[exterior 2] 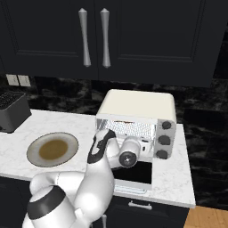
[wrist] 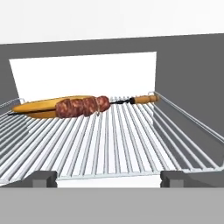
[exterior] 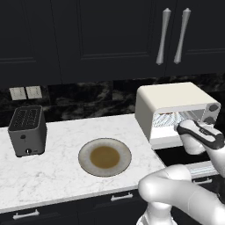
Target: Pick up the kebab skewer and baguette bread, and place them inside the toaster oven. Close the toaster oven door and start by setting the timer.
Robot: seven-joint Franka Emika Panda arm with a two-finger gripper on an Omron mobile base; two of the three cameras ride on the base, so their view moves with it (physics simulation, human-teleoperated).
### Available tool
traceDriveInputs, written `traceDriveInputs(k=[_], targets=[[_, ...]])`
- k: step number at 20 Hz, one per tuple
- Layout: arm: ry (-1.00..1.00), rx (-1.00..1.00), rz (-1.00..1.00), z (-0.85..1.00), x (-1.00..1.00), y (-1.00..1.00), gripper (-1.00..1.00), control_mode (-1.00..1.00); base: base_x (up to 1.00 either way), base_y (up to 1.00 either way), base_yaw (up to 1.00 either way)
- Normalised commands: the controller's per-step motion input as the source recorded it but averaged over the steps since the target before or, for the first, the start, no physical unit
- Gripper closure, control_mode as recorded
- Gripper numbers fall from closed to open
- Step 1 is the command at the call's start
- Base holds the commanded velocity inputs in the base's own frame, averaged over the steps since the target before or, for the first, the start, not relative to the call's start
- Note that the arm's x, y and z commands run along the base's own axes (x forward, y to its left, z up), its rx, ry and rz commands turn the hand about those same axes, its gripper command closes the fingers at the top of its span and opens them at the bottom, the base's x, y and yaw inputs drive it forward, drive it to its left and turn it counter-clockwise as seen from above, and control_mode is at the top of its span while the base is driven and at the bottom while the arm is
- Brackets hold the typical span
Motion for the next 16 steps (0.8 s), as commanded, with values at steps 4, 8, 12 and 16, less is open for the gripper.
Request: traceDriveInputs(k=[4, 8, 12, 16], targets=[[0.00, 0.00, 0.00, 0.00, -0.57, -0.13, -1.00, -1.00, 0.00, 0.00, 0.00], [0.00, 0.00, 0.01, 0.00, -0.57, -0.19, -1.00, -1.00, 0.00, 0.00, 0.00], [0.00, 0.00, 0.03, 0.00, -0.41, -0.27, -1.00, -1.00, 0.00, 0.00, 0.00], [0.04, 0.00, 0.11, 0.00, -0.34, -0.41, -1.00, -1.00, 0.00, 0.00, 0.00]])
